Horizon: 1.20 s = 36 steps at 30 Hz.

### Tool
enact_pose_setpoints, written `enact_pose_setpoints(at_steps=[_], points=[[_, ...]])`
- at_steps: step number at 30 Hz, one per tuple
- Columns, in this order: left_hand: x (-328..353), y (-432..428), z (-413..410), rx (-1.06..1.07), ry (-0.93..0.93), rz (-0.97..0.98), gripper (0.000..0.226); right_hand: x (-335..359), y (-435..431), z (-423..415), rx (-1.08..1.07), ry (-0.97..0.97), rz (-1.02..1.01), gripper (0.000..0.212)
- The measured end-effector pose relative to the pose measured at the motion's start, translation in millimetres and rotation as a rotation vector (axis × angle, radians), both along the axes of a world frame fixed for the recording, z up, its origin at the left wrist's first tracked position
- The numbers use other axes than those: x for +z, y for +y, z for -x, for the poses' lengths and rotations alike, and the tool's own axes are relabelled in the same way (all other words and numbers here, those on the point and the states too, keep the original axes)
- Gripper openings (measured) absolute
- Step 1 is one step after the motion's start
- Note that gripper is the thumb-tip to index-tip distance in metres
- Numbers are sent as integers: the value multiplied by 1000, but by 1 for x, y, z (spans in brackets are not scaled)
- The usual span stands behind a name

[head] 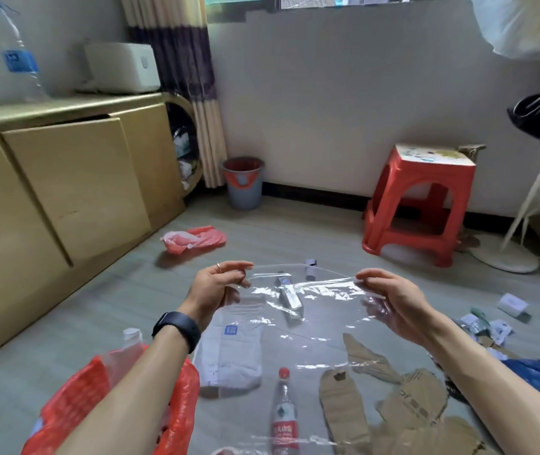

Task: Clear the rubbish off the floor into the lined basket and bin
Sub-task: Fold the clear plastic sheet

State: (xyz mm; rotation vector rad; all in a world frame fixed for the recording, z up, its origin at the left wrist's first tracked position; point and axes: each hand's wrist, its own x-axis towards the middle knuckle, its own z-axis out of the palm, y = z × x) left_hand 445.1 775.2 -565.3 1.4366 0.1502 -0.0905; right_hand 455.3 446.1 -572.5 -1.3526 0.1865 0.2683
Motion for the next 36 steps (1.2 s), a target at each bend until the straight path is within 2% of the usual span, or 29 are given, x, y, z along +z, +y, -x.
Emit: enact_pose_setpoints(at_steps=[4, 10, 13, 17, 20, 23, 25, 28, 31, 36], points=[[0, -4, 0, 84, -27, 87, 35, 6, 10, -2, -112, -33, -16, 33], [-8, 0, 4, 4, 58, 74, 24, 9, 8, 10, -20, -136, 210, 13], [-11, -3, 5, -3, 28, -42, 11, 6, 2, 16, 13, -168, 294, 21], [-10, -3, 5, -49, 14, -129, 33, 8, -12, 19, 24, -187, 302, 32], [-8, -3, 5, -43, -16, -195, 19, 7, -15, 19, 47, -144, 279, 31], [-8, -1, 3, 20, -10, -140, 14, 7, -15, 21, 79, -93, 236, 30], [-8, 4, 6, 7, 34, -169, 8, 6, -16, 20, 89, -41, 203, 29], [-8, 7, 9, -17, 80, -106, 10, 2, -18, 17, 121, 14, 96, 20], [-4, 7, 6, -14, 85, 55, 18, -3, -12, 14, 64, -4, 22, 24], [-1, 10, 8, -91, 144, 97, 31, -11, -6, 8, 19, 81, -85, 29]])
